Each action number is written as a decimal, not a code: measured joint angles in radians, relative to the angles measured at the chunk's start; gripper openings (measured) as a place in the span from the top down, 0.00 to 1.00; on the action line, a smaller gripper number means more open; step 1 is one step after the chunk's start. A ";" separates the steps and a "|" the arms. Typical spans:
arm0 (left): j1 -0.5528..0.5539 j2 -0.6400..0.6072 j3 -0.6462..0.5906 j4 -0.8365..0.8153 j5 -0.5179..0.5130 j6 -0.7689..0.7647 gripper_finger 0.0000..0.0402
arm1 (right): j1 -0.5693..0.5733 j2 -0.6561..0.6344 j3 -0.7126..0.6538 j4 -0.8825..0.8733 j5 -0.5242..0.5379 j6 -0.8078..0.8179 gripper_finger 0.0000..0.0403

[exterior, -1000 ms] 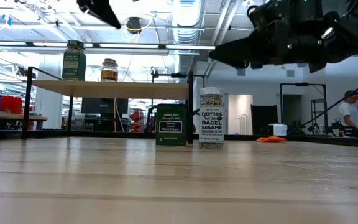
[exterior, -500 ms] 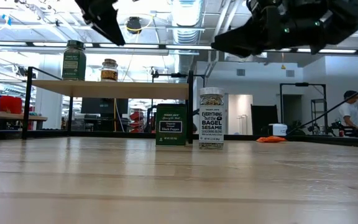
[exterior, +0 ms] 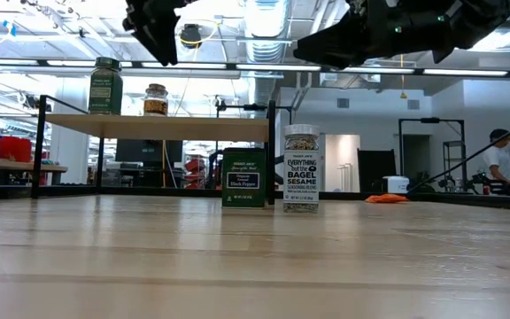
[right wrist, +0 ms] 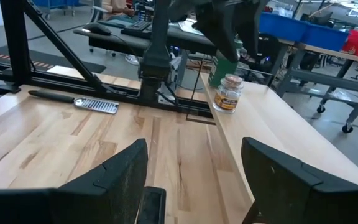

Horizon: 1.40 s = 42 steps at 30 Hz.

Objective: Shelf spices
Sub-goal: Remove the brown seasoning bottle from the shelf

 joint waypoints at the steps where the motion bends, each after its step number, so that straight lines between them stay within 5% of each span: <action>1: 0.014 0.013 0.018 -0.032 0.037 0.002 0.48 | 0.000 0.000 0.000 -0.002 0.000 0.000 0.35; 7: 0.081 0.092 0.075 -0.158 0.078 0.005 0.48 | 0.000 0.000 0.000 -0.027 0.000 0.000 0.35; 20: 0.123 0.160 0.078 -0.162 0.192 0.037 0.48 | 0.000 0.000 0.000 -0.046 0.000 0.000 0.35; 42: 0.145 0.165 0.055 -0.162 0.213 0.018 0.51 | 0.000 0.001 0.000 -0.059 0.000 0.000 0.35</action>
